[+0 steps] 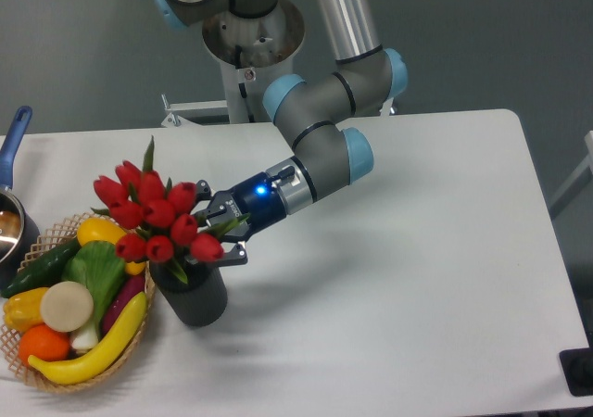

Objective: Insert the flowers into the vase
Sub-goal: 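Lower the tulip stems down into the dark grey vase, then open the gripper to release the tulips and pull back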

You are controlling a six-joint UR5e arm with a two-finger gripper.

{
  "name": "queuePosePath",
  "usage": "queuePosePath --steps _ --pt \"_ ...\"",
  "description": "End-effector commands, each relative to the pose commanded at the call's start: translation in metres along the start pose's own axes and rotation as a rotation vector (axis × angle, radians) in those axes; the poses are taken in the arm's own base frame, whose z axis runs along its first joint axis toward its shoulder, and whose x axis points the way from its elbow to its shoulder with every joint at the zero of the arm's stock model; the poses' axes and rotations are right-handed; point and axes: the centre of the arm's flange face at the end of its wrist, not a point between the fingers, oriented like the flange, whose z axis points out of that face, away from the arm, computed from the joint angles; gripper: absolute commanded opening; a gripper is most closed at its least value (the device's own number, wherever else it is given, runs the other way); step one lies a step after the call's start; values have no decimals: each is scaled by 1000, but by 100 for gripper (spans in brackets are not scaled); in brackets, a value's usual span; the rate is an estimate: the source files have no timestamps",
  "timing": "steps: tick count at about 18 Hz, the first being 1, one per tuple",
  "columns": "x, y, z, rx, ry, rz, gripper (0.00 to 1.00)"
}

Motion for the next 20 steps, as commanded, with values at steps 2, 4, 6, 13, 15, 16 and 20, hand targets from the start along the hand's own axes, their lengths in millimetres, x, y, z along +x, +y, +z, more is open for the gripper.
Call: queuePosePath --steps 2,4,6,13,15,16,20 --pt "0 -1 0 0 0 6 75" --pt "0 -1 0 0 0 11 80" --pt "0 -2 0 0 0 14 90" --pt "0 -4 -7 -81 -12 42 100" --pt "-1 -7 -9 -110 -17 54 100" --pt "-3 -7 -11 -121 -22 58 100" --pt "0 -17 -18 -203 -34 106 100"
